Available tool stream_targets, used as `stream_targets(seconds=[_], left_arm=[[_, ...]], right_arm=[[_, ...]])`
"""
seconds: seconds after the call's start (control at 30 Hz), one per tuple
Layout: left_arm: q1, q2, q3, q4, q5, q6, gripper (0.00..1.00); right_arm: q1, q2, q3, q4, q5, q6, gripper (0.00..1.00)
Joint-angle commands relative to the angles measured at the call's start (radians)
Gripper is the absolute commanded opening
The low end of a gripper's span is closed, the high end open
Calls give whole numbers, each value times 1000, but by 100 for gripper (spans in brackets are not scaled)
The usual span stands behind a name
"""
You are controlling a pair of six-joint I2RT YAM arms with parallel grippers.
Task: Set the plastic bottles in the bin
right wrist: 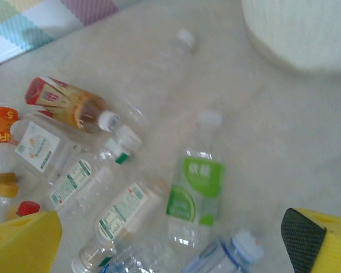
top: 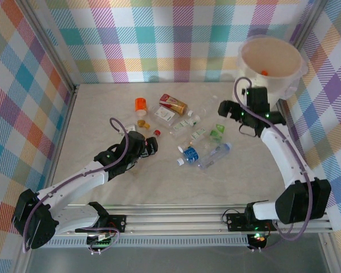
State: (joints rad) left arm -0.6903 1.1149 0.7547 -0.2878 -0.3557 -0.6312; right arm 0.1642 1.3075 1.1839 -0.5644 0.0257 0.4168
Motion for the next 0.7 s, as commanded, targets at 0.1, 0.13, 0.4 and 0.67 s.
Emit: stream_targets(seconds=[0.1,0.13,0.4,0.67], left_arm=[[8,-81,-82,128,-10,1,100],[8,-97,-98,140,-17,-2,100],[8,-187,-168,149,-79,-52,100],[9,-184,-175,142,-67,-73,100]], right_arm=[[24,-182,-333,131,13,345,100],[27,-201,-382,137,-5,382,100],[173,-185,-559,149,-4,599,100],[277,-55,-571,234,68,706,100]])
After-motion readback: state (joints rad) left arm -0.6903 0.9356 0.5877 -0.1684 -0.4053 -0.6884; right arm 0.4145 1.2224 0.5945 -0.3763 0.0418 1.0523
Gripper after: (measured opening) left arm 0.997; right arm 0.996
